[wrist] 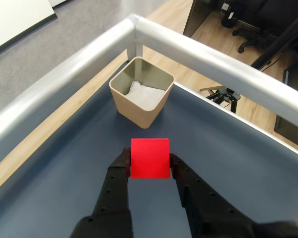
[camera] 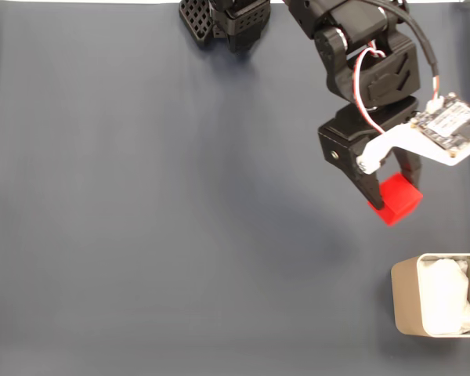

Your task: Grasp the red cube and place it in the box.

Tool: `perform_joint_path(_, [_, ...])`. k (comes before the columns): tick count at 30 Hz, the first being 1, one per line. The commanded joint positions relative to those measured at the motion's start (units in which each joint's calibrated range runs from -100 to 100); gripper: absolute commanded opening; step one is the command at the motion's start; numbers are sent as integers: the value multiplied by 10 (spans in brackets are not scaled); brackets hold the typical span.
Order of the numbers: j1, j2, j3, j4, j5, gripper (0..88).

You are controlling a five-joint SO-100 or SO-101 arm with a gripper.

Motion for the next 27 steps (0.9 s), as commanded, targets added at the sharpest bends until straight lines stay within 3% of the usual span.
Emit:
perform_joint_path(1, [8, 9, -74, 6, 0, 21])
perform_joint_path(27, [9, 209, -369, 32, 6, 26])
